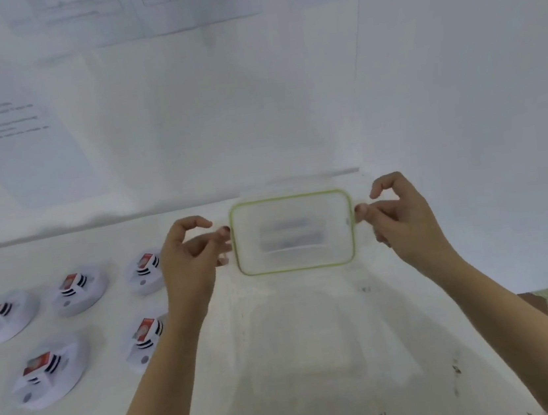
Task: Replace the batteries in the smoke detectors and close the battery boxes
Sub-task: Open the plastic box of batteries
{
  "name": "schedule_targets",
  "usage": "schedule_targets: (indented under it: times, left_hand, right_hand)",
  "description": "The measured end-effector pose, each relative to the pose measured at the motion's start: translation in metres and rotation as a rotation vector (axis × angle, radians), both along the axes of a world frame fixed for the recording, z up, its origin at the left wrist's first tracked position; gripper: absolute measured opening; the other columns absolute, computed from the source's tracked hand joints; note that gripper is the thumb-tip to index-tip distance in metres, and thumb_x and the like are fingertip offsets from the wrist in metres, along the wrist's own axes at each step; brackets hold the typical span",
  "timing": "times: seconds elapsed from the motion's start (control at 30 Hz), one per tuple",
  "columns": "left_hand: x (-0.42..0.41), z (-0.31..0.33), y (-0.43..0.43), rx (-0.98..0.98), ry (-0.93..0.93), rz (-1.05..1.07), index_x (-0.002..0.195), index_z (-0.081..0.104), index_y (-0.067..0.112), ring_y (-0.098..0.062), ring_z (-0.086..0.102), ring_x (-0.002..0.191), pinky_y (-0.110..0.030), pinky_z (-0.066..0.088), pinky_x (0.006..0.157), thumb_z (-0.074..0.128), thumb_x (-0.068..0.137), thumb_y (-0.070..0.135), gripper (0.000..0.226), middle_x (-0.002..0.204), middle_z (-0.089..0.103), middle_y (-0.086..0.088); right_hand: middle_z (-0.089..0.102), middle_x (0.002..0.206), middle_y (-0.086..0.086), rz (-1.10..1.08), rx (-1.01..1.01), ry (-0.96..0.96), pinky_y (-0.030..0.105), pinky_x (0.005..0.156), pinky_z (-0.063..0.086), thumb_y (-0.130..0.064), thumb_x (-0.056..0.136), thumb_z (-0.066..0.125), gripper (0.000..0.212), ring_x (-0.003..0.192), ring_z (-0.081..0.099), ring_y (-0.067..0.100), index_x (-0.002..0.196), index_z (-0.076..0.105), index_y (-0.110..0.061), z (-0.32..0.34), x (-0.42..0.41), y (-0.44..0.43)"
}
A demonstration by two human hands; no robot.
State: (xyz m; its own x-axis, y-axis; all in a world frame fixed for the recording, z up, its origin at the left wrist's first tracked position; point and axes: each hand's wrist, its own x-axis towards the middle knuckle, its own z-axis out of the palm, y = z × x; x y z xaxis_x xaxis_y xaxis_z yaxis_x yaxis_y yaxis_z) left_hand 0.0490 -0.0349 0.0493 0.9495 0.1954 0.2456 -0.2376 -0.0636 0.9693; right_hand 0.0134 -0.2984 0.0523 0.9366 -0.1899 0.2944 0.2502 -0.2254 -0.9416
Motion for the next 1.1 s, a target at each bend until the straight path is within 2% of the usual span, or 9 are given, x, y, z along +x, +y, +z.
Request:
schedule_targets:
  times: [0.07,0.17,0.27,0.47,0.6,0.7,0.9,1.0,1.1]
  left_hand:
    - [0.026,0.01,-0.005,-0.02,0.015,0.015,0.084,0.052,0.018,-0.005,0.061,0.048,-0.019,0.05,0.047,0.063,0.09,0.001,0.021,0.057,0.07,0.006]
    - [0.066,0.023,-0.007,0.002,0.085,-0.016,0.087,0.058,0.017,-0.005,0.062,0.051,-0.019,0.051,0.047,0.06,0.091,0.001,0.016,0.066,0.07,0.003]
    - [0.107,0.028,-0.007,-0.001,0.193,-0.121,0.101,0.061,0.014,-0.01,0.065,0.069,-0.018,0.054,0.055,0.053,0.085,-0.01,0.029,0.084,0.069,-0.002]
    - [0.18,0.017,-0.016,-0.001,0.378,-0.25,0.133,0.047,0.0,-0.025,0.062,0.091,-0.026,0.053,0.07,0.049,0.088,-0.016,0.048,0.115,0.061,-0.018]
    - [0.205,-0.005,-0.024,-0.008,0.489,-0.287,0.139,0.038,-0.006,-0.024,0.059,0.086,-0.031,0.053,0.075,0.047,0.091,-0.015,0.05,0.116,0.056,-0.023]
    - [0.215,-0.023,-0.026,-0.032,0.537,-0.293,0.141,0.038,-0.002,-0.019,0.058,0.079,-0.029,0.052,0.075,0.049,0.091,-0.012,0.052,0.1,0.058,-0.014]
    - [0.206,-0.05,-0.021,-0.044,0.584,-0.344,0.147,0.036,0.017,-0.018,0.057,0.08,-0.029,0.049,0.083,0.052,0.094,-0.001,0.058,0.095,0.058,-0.009]
    - [0.184,-0.049,-0.014,-0.036,0.545,-0.319,0.141,0.045,0.028,-0.02,0.058,0.096,-0.043,0.044,0.106,0.062,0.087,0.014,0.059,0.118,0.059,-0.023]
    - [0.15,-0.042,-0.006,-0.072,0.513,-0.343,0.124,0.057,0.039,-0.025,0.056,0.121,-0.047,0.044,0.106,0.071,0.069,0.036,0.056,0.133,0.054,-0.02]
  right_hand:
    - [0.065,0.061,0.0,-0.001,0.05,-0.007,0.017,0.04,0.028,-0.007,0.093,0.055,0.022,0.04,0.029,0.011,0.079,0.041,-0.017,0.006,0.027,0.004]
    - [0.064,0.067,0.001,-0.018,0.053,0.042,0.024,0.042,0.028,-0.006,0.092,0.055,0.02,0.044,0.033,0.014,0.079,0.05,-0.021,0.017,0.068,0.006]
    - [0.063,0.081,0.012,-0.039,0.097,0.133,0.022,0.045,0.039,-0.006,0.089,0.055,0.014,0.05,0.045,0.01,0.095,0.061,-0.017,0.027,0.108,0.004]
    - [0.058,0.082,0.004,-0.114,0.137,0.273,0.023,0.058,0.043,-0.01,0.09,0.056,0.024,0.062,0.051,0.014,0.113,0.061,-0.013,0.012,0.183,0.0]
    - [0.056,0.082,0.005,-0.149,0.154,0.395,0.022,0.059,0.045,-0.008,0.091,0.056,0.027,0.066,0.053,0.015,0.118,0.058,-0.006,-0.015,0.212,0.0]
    - [0.056,0.084,0.008,-0.142,0.187,0.469,0.023,0.06,0.047,-0.007,0.091,0.056,0.03,0.066,0.053,0.016,0.12,0.054,-0.004,-0.033,0.22,-0.001]
    - [0.056,0.106,0.012,-0.104,0.176,0.542,0.025,0.069,0.049,-0.013,0.092,0.056,0.039,0.079,0.056,0.021,0.13,0.049,-0.011,-0.048,0.211,-0.002]
    - [0.054,0.119,0.007,-0.143,0.026,0.576,0.032,0.084,0.049,-0.022,0.092,0.056,0.041,0.1,0.057,0.024,0.132,0.046,-0.022,-0.047,0.189,0.004]
    - [0.059,0.112,0.003,-0.092,0.027,0.553,0.03,0.079,0.047,-0.026,0.093,0.055,0.035,0.1,0.059,0.021,0.127,0.048,-0.03,-0.044,0.156,0.013]
